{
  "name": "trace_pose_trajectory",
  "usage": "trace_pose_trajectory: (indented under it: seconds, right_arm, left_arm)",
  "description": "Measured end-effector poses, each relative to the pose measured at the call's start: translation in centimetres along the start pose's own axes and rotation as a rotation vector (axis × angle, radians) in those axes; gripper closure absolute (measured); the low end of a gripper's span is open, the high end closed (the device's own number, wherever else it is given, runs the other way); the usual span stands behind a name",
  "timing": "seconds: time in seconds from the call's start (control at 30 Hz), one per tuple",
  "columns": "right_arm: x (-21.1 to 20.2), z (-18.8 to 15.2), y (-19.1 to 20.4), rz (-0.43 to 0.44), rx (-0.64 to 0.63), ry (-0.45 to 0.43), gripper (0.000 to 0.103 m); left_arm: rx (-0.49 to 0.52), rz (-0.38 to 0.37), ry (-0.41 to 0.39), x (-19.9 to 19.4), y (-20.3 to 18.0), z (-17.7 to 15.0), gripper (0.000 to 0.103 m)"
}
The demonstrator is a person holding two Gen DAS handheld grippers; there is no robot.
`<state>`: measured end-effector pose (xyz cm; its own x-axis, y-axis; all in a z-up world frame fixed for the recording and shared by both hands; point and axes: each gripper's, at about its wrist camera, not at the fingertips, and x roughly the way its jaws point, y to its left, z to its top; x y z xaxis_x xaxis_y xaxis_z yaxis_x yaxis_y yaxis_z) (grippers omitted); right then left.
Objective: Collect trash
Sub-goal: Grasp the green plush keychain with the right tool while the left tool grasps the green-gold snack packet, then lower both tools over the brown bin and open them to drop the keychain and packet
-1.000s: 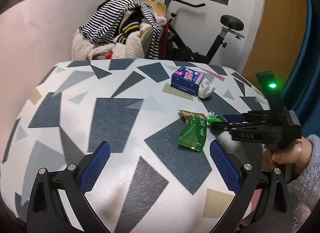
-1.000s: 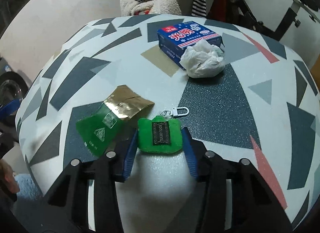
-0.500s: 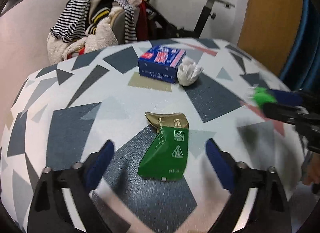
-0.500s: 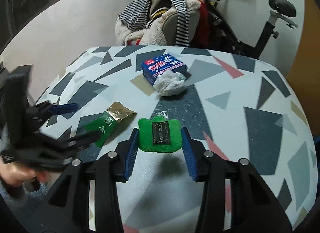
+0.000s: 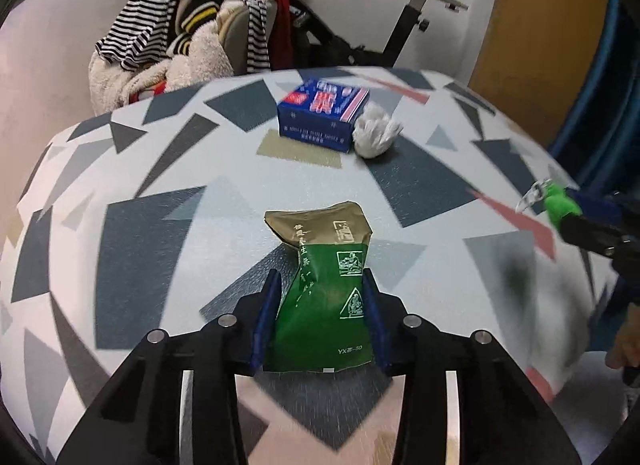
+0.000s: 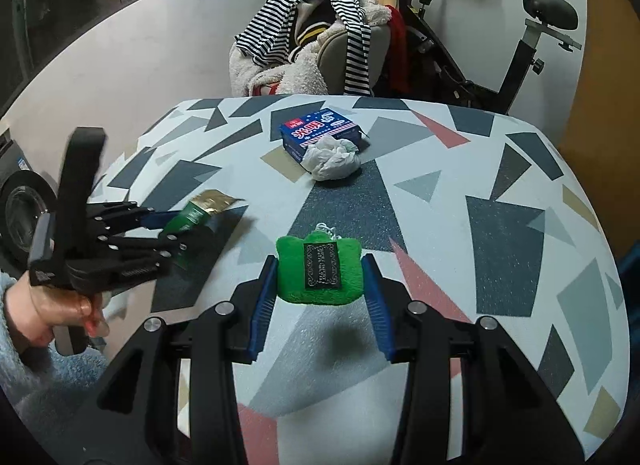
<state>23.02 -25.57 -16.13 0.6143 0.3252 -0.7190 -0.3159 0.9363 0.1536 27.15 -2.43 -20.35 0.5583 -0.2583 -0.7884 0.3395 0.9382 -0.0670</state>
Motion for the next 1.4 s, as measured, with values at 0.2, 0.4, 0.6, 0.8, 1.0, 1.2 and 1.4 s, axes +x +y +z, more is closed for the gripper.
trace_pose_trajectory:
  seconds: [0.2, 0.4, 0.6, 0.8, 1.0, 1.2, 1.4]
  right_arm:
    - [-1.9, -1.2, 1.3, 0.013, -0.025, -0.01, 0.059]
    - [-3.8, -2.6, 2.8, 0.029, -0.043, -0.016, 0.059]
    - [-5.5, -4.6, 4.3, 0.044, -0.061, -0.01, 0.059]
    - [-6.8, -7.1, 5.9, 0.07, -0.085, 0.002, 0.059]
    - [-7.6, -9.8, 7.8, 0.097, -0.117, 0.02, 0.059]
    - [-7.7, -12.5, 9.8, 0.117, -0.157, 0.051, 0.059]
    - [-6.9, -14.8, 10.8, 0.151, -0.187, 0.079, 0.059]
  left_arm:
    - [0.0, -0.025, -0.07, -5.7, -0.5, -1.6, 0.064]
    - [-0.005, -0.059, -0.131, -10.8, -1.4, -4.3, 0.064]
    - [-0.022, -0.083, -0.17, -14.5, -2.0, -7.3, 0.064]
    - [-0.035, -0.094, -0.197, -17.4, -2.2, -10.8, 0.064]
    - [-0.035, -0.093, -0.213, -19.3, -2.5, -13.7, 0.064]
    - [-0.05, -0.088, -0.216, -20.2, -2.5, -16.3, 0.064]
    - [-0.078, -0.087, -0.206, -20.3, -2.0, -18.2, 0.064]
